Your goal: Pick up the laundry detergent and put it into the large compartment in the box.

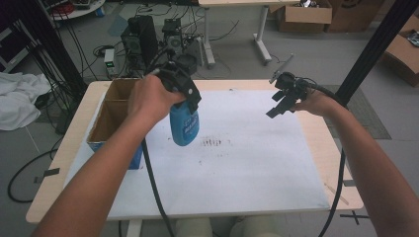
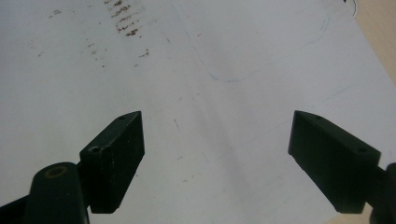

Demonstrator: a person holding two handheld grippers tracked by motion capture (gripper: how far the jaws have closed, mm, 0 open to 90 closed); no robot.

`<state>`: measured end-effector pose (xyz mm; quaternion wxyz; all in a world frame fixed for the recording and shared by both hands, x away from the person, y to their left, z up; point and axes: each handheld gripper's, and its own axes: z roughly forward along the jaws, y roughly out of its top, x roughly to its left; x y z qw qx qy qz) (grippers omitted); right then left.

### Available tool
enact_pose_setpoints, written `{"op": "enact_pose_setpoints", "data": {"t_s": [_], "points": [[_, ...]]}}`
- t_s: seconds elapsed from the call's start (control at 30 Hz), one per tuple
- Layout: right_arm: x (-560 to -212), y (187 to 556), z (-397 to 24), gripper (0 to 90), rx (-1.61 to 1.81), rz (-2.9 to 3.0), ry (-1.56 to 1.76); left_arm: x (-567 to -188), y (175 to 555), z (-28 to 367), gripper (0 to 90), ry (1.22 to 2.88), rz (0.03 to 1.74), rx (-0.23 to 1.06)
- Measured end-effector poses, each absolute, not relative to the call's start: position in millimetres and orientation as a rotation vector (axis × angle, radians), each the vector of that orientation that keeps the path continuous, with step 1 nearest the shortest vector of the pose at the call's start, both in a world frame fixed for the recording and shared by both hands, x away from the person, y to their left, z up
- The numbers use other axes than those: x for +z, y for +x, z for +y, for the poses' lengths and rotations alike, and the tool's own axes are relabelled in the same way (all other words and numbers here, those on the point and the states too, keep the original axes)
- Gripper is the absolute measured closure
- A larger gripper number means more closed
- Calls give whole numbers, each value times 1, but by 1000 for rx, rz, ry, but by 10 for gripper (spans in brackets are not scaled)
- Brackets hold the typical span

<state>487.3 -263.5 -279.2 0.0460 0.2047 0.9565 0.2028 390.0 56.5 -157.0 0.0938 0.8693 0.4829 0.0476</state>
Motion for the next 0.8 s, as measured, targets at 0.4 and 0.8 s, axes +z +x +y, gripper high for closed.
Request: {"op": "enact_pose_setpoints", "data": {"t_s": [0.4,0.8], "points": [[-277,485,-263,185,627,2916,629,-96,396,86,379,2478,1532,169],[-275,485,-266,186,633,2912,621,-61,395,131,379,2336,1704,250]]}}
